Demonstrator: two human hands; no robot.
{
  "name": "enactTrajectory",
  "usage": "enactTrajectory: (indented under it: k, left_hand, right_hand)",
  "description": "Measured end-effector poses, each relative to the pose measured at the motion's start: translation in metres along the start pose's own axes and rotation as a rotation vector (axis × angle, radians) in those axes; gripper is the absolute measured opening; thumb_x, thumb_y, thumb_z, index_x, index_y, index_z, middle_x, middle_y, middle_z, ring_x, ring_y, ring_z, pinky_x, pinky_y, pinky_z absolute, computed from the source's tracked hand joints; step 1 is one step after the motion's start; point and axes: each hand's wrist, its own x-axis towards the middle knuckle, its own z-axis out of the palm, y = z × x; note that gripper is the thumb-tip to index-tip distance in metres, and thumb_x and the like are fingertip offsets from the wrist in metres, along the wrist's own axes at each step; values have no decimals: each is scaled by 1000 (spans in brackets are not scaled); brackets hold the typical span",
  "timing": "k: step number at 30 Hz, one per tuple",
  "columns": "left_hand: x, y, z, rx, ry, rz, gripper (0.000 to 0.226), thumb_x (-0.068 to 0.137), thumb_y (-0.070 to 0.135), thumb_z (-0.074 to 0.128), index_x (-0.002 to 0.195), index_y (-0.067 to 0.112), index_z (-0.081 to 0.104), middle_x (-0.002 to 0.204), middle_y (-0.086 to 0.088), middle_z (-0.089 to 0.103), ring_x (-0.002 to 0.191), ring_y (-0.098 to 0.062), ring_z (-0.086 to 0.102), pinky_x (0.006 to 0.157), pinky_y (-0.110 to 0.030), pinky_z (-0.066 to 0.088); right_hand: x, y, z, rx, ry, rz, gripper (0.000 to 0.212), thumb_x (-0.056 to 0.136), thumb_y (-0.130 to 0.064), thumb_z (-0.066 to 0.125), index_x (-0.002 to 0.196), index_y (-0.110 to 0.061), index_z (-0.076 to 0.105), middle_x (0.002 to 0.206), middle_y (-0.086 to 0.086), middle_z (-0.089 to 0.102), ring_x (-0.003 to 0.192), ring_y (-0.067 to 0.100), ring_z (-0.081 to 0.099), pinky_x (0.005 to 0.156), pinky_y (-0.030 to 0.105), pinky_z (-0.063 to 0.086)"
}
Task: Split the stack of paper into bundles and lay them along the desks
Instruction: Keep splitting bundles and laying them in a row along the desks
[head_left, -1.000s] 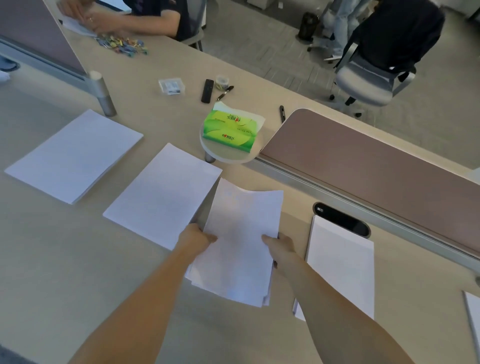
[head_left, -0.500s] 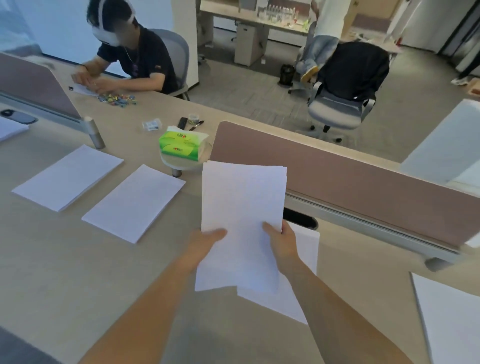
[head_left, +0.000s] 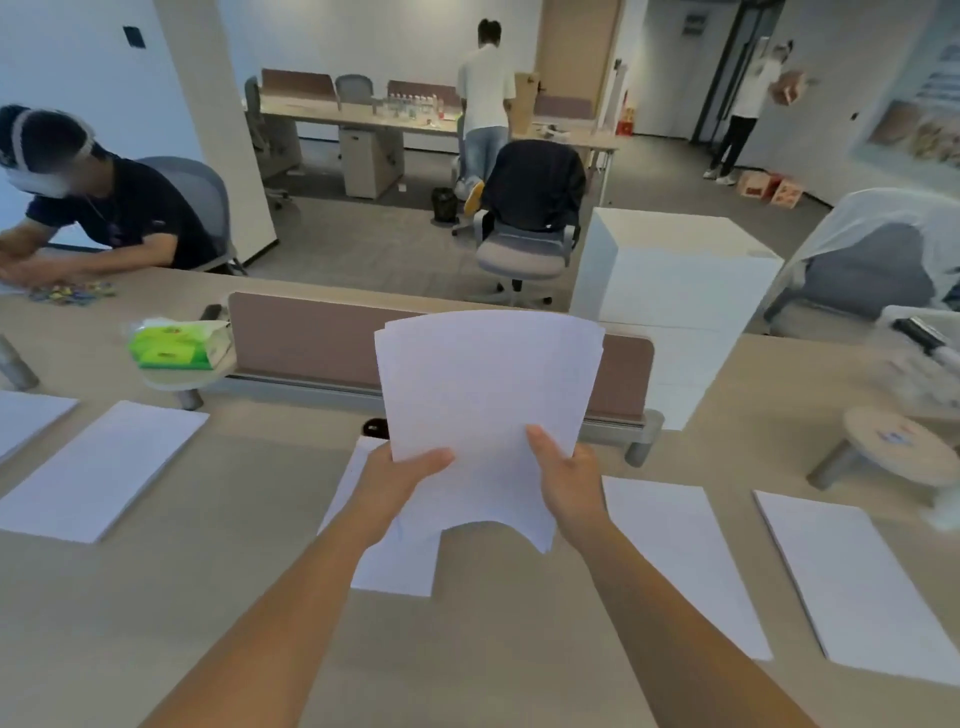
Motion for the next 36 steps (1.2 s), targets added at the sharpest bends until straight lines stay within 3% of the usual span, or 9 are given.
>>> enactTrajectory:
  k: [5, 10, 13, 16, 19, 23, 28, 32, 36]
  left_hand:
    - [-29, -17, 48, -1, 22, 64, 6, 83, 26, 75, 88, 27, 71, 83, 12, 75, 79, 0, 70, 68, -18, 52]
    - [-51, -95, 57, -1, 76, 1, 13, 76, 18, 81, 79, 22, 70, 70, 10, 73, 72, -5, 68, 59, -19, 50]
    - [-59, -150, 51, 77, 98, -55, 14, 73, 14, 83, 73, 19, 70, 58, 11, 70, 66, -11, 67, 54, -21, 48]
    - [-66, -178, 49, 138, 61, -57, 12, 74, 14, 82, 81, 14, 73, 69, 6, 74, 74, -21, 69, 60, -28, 52]
    - [-68, -176, 51, 106, 84, -50, 27, 69, 18, 86, 92, 10, 73, 86, -4, 74, 80, -20, 70, 72, -33, 55]
    - [-68, -168, 47, 161, 32, -70, 27, 67, 12, 87, 86, 16, 69, 87, -3, 73, 80, -16, 69, 64, -25, 53]
    - [-62, -157, 50, 198, -37, -57, 49, 53, 34, 85, 97, 16, 72, 95, -3, 76, 90, -21, 71, 78, -38, 57]
    - [-69, -157, 62, 124, 72, -139, 38, 64, 26, 88, 94, 12, 70, 89, -5, 74, 86, -22, 70, 67, -31, 54]
    - [-79, -141, 68, 257, 67, -82, 31, 65, 37, 86, 81, 16, 71, 80, -2, 74, 78, -21, 70, 67, -36, 56]
  right_hand:
    - [-45, 17, -44, 33, 100, -74, 4, 88, -23, 71, 92, -26, 72, 85, -10, 76, 79, 4, 72, 64, 22, 56]
    - [-82, 88, -71, 11, 143, -77, 9, 85, -14, 75, 93, -14, 74, 83, -8, 77, 81, 7, 73, 62, 19, 56]
    - [-99, 151, -83, -48, 135, -25, 27, 82, -24, 79, 102, -8, 73, 90, -1, 78, 88, 15, 74, 71, 33, 58]
    - [-108, 188, -88, 11, 168, 4, 41, 80, -20, 80, 116, -4, 67, 104, 7, 76, 95, 18, 73, 71, 29, 60]
    - [-109, 184, -86, 63, 180, 5, 40, 80, -19, 80, 114, -3, 67, 103, 9, 75, 92, 17, 73, 65, 21, 57]
    - [-110, 179, -92, 40, 128, 59, 33, 79, -14, 81, 106, -1, 70, 93, 8, 76, 83, 16, 74, 59, 19, 54]
    - [-107, 173, -98, 74, 95, 99, 32, 79, -10, 80, 107, -1, 69, 90, 4, 77, 81, 17, 75, 59, 22, 55]
    - [-114, 162, -93, 117, 144, 118, 33, 79, -15, 81, 106, 0, 70, 95, 12, 76, 88, 28, 73, 63, 28, 58]
    - [-126, 137, -105, 7, 159, 169, 19, 76, -21, 84, 83, -6, 75, 82, 7, 77, 78, 28, 73, 69, 41, 61]
